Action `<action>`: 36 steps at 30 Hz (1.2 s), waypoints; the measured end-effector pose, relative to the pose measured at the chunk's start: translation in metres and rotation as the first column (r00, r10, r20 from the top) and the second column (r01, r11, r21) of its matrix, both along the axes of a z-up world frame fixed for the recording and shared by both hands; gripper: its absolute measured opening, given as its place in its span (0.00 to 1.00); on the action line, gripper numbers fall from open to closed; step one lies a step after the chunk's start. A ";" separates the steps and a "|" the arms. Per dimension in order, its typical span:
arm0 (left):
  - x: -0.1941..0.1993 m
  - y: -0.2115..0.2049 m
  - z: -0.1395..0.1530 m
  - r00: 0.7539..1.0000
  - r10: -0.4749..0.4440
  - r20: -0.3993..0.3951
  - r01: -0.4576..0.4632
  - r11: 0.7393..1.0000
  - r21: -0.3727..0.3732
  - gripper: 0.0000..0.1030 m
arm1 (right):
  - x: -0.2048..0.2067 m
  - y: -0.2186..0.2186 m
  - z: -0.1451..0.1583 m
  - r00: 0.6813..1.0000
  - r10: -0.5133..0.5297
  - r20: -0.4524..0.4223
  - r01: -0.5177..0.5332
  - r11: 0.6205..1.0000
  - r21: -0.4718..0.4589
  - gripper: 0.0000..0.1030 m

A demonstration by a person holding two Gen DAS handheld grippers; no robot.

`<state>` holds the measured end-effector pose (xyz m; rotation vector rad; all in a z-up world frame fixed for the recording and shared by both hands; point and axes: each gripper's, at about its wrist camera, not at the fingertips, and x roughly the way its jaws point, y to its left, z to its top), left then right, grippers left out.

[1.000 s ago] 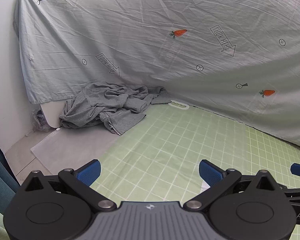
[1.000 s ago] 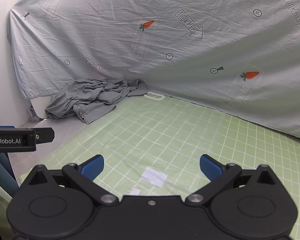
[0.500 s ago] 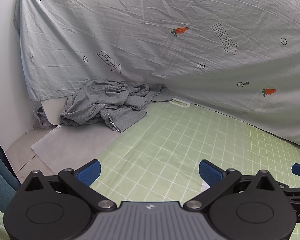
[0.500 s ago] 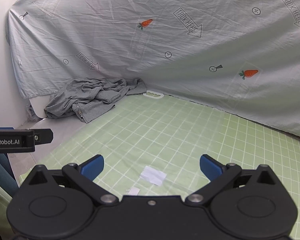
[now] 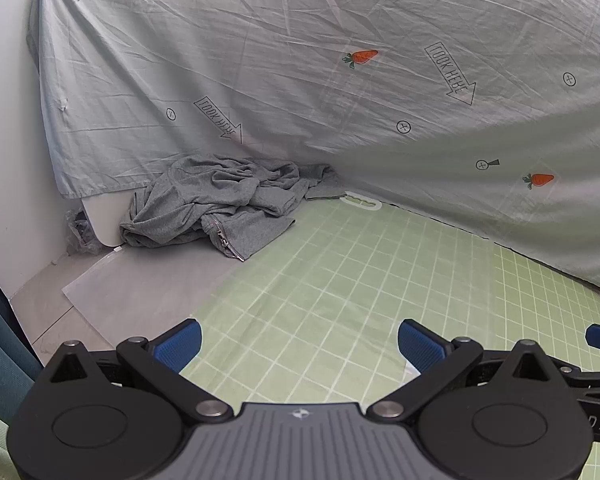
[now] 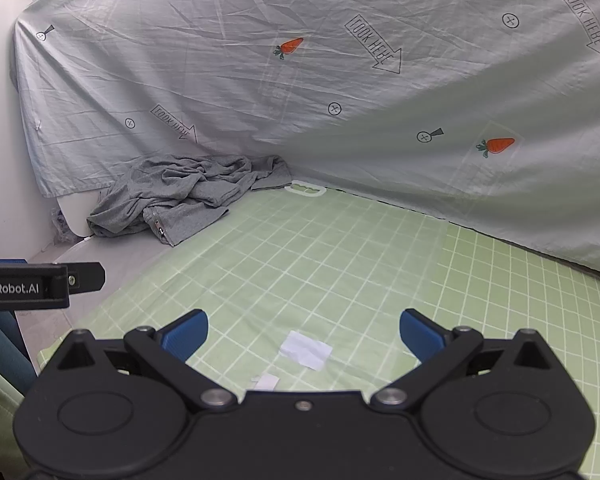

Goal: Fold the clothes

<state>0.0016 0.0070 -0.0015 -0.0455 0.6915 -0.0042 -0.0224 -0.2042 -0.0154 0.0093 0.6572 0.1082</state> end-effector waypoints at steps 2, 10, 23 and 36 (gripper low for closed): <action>0.001 0.000 0.000 1.000 -0.001 -0.001 0.001 1.000 -0.001 1.00 | 0.001 0.000 0.000 1.000 -0.001 -0.001 0.001 1.000 0.000 1.00; 0.004 0.000 -0.001 1.000 -0.003 -0.008 0.003 1.000 -0.002 1.00 | 0.001 -0.001 -0.001 1.000 -0.005 -0.002 0.005 1.000 0.000 1.00; 0.009 -0.002 -0.003 1.000 0.013 -0.021 -0.013 1.000 -0.004 1.00 | 0.002 -0.004 -0.003 1.000 -0.017 -0.013 0.017 1.000 0.002 1.00; 0.029 -0.011 -0.012 0.998 0.002 -0.061 -0.004 0.999 -0.045 1.00 | 0.011 -0.023 -0.002 0.997 -0.064 -0.043 0.064 0.998 -0.009 1.00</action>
